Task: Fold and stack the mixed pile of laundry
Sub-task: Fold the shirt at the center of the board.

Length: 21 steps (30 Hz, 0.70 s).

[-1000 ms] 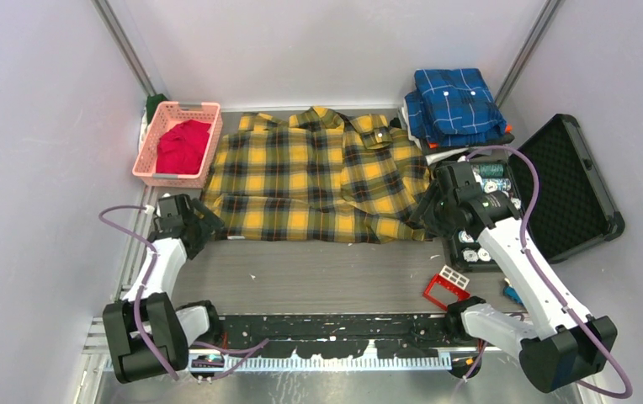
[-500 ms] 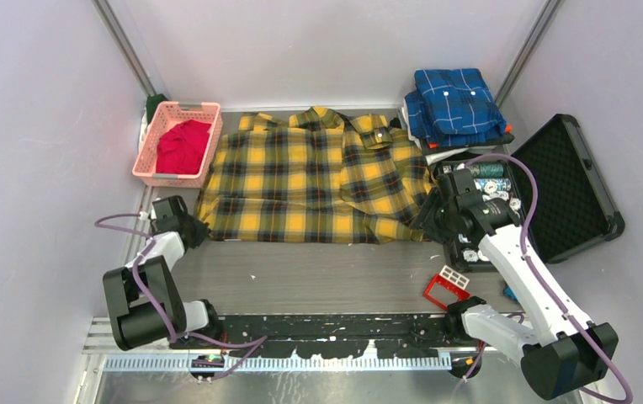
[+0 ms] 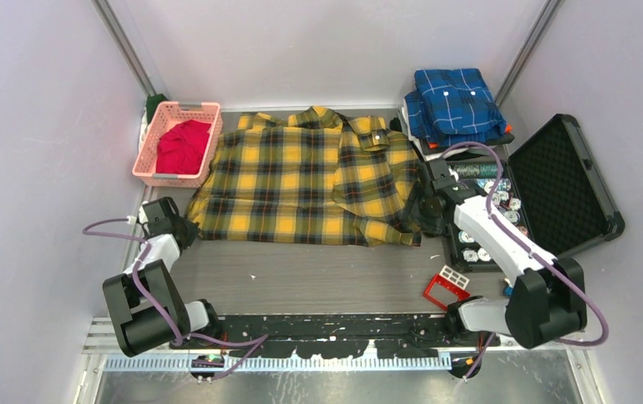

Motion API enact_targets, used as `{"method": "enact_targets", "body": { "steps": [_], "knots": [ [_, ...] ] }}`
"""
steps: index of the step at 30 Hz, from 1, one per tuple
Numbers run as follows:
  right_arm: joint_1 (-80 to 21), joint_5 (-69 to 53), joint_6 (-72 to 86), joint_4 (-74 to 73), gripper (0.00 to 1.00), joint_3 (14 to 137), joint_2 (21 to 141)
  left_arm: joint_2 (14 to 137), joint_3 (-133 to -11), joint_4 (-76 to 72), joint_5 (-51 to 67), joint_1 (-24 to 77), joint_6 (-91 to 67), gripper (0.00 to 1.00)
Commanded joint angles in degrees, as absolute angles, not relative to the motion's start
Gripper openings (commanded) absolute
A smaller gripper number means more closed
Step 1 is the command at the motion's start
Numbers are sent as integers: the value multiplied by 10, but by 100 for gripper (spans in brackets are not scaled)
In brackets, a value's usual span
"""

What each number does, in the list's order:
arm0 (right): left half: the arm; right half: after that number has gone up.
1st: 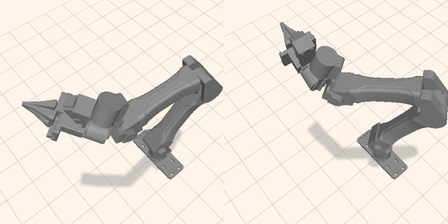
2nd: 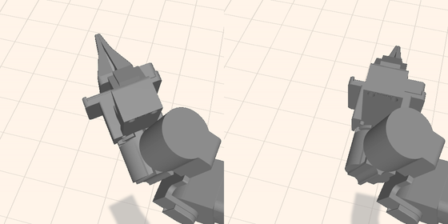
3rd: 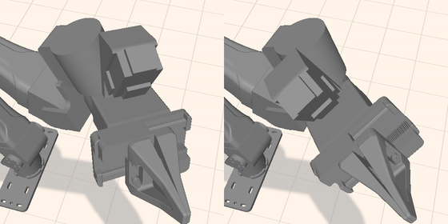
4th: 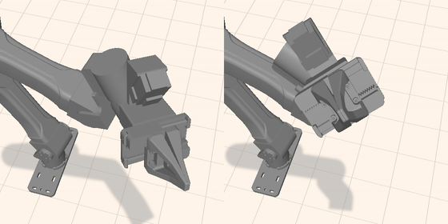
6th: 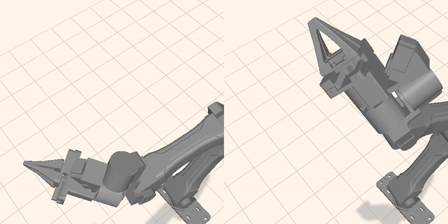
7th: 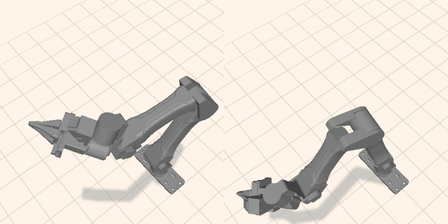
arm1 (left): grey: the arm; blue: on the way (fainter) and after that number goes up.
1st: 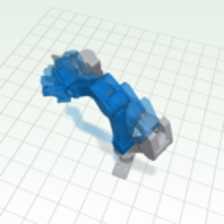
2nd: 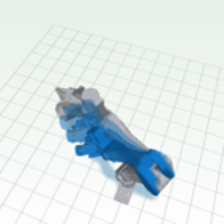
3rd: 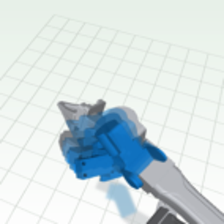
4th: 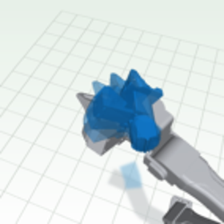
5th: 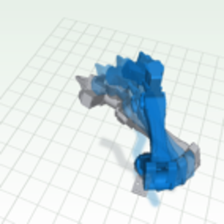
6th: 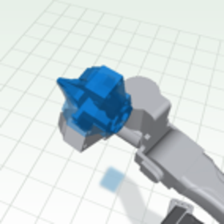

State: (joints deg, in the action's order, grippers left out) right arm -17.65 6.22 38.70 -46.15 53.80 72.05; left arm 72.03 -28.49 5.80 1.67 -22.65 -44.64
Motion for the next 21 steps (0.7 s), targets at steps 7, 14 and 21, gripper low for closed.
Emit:
{"method": "enact_targets", "body": {
  "steps": [7,14,21],
  "knots": [
    [-180,47,308,-326,49,553,832,723,-288,23,-5,-235,-447,0],
    [-180,78,297,-344,51,560,837,722,-286,23,-6,-235,-445,0],
    [-178,86,305,-342,62,582,830,723,-284,23,-7,-236,-446,0]
  ]
}}
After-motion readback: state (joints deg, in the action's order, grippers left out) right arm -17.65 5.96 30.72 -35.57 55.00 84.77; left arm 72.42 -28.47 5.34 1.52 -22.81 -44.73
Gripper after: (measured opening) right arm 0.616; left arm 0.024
